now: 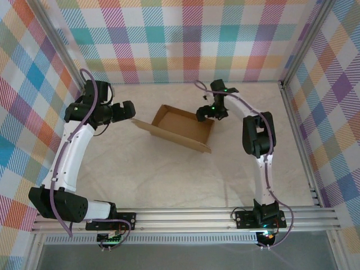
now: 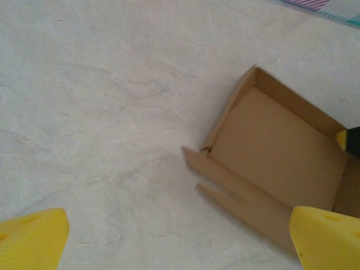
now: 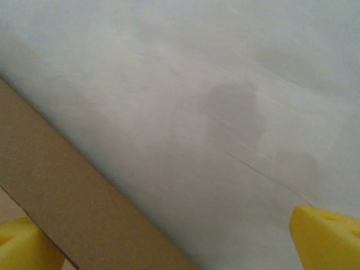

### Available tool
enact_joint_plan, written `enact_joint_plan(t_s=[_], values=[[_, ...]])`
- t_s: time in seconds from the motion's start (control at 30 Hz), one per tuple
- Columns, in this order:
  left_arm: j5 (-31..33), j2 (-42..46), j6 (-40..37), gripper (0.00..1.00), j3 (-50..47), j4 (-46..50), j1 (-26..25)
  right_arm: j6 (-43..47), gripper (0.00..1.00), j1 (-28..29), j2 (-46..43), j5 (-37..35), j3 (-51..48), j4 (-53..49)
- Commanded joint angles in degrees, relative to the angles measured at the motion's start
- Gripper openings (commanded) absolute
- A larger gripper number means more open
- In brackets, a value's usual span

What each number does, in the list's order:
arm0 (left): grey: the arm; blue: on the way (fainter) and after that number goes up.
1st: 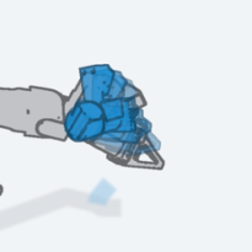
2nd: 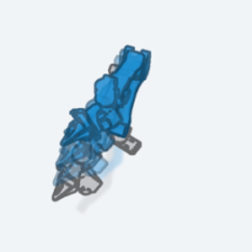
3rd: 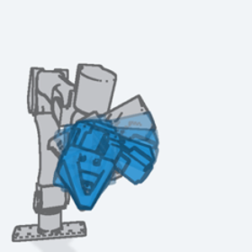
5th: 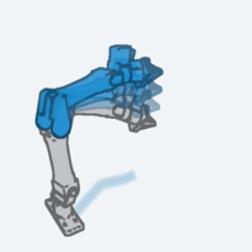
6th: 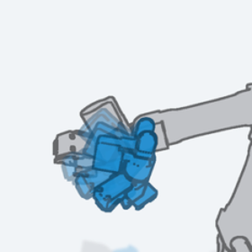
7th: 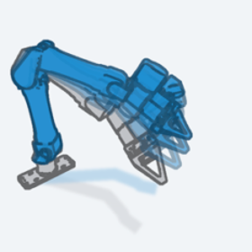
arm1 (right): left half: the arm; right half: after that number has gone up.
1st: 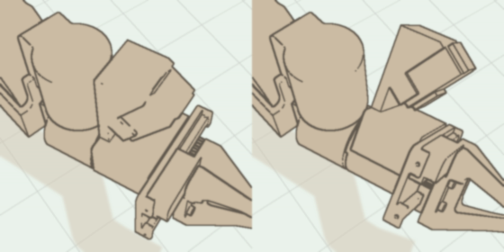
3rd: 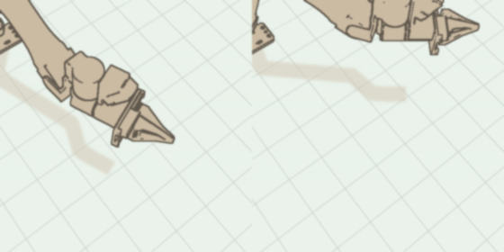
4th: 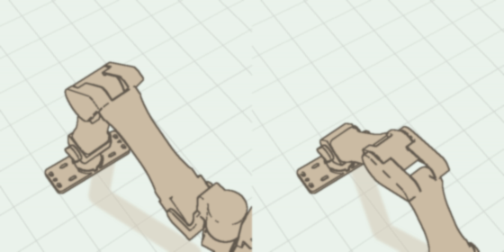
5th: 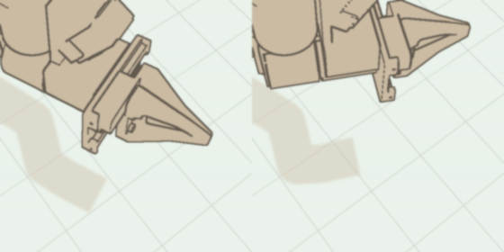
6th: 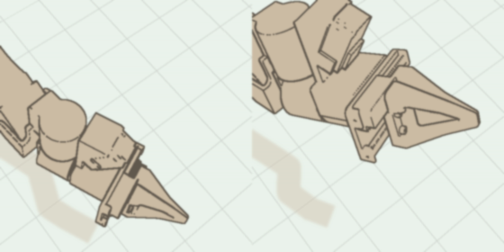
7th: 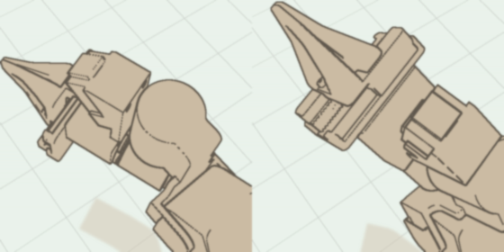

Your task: Fold the paper box

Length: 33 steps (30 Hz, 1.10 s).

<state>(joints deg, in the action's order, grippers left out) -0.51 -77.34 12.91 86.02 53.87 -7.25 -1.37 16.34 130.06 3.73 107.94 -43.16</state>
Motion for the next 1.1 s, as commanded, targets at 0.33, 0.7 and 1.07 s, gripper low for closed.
enact_joint_plan(t_s=[0.33, 0.7, 1.07], values=[[-4.0, -2.0, 3.8, 1.00, -4.0, -5.3, 0.0, -13.9, 0.97, -6.9, -24.6, 10.9, -27.9, 19.0], [-4.8, 1.2, 17.4, 1.00, -23.8, -10.3, -2.5, -13.8, 0.66, -11.8, -7.4, 14.9, -10.5, 9.3], [-8.8, -18.8, 18.2, 1.00, -14.1, -19.0, -14.5, -7.8, 0.56, -11.5, -7.1, 25.4, -15.9, 7.9]])
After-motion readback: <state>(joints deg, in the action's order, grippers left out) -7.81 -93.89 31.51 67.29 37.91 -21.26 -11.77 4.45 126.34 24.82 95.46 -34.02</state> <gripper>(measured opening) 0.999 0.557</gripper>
